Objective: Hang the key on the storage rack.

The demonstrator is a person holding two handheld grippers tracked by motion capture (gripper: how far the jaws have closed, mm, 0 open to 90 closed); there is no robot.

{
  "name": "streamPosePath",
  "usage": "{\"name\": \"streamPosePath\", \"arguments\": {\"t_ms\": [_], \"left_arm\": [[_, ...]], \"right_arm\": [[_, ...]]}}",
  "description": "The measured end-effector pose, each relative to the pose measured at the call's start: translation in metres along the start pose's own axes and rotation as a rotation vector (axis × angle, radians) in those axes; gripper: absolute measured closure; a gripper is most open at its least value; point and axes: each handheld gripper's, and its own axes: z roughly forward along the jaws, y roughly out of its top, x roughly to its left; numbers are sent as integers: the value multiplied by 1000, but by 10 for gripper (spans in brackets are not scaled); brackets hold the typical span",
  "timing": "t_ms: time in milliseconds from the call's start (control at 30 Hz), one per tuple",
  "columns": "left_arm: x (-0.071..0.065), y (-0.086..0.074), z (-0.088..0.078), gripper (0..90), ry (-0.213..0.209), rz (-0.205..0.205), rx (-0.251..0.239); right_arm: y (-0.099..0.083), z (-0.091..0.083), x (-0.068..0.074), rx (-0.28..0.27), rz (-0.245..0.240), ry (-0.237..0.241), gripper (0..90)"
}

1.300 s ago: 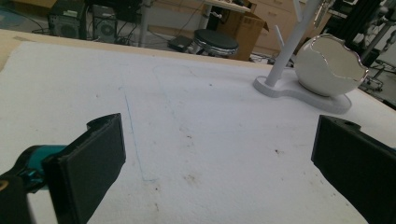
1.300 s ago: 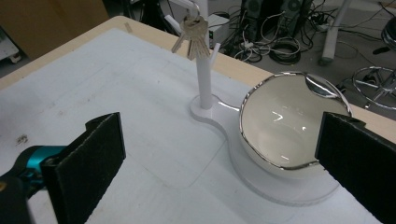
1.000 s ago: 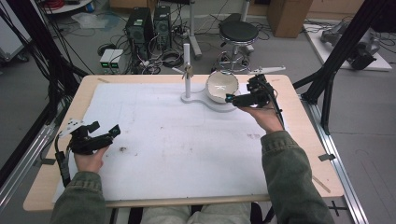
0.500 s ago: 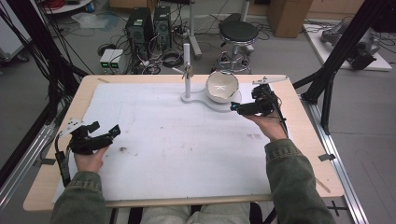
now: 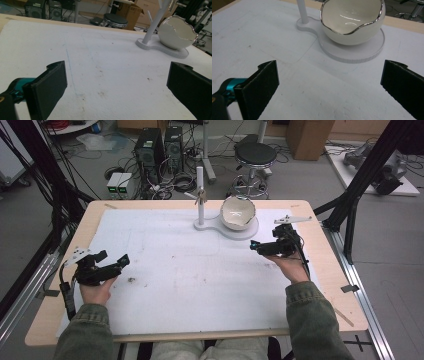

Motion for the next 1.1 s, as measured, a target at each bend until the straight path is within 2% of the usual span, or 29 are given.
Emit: {"name": "streamPosePath", "arguments": {"t_ms": [167,200,467,600,700,767,900,1000,1100], "left_arm": [[0,0,0,34,2,-4,0],[0,0,0,34,2,-4,0],[0,0,0,34,-2,-4,5],[0,0,1,34,-1,-6,6],[0,0,1,34,-3,-6,8],[0,0,1,34,-4,-6,8],[0,-1,1,34,-7,-7,11],[0,-1,1,34,-10,-6,12],[-1,-1,1,34,-14,-7,13]], "right_arm": [[-15,2,-3,9,0,-15,6],[-18,2,-4,15,-12,-22,6],[-37,-3,-10,-13,-4,-49,6],[-47,-3,-11,-26,23,-72,5],[-54,-2,-11,-26,3,-94,6],[-58,-1,-10,-36,6,-95,5],[-65,-3,-8,-89,11,-145,5],[-74,-7,-7,-153,17,-204,5],[-83,-11,-3,-228,-10,-286,6]]}}
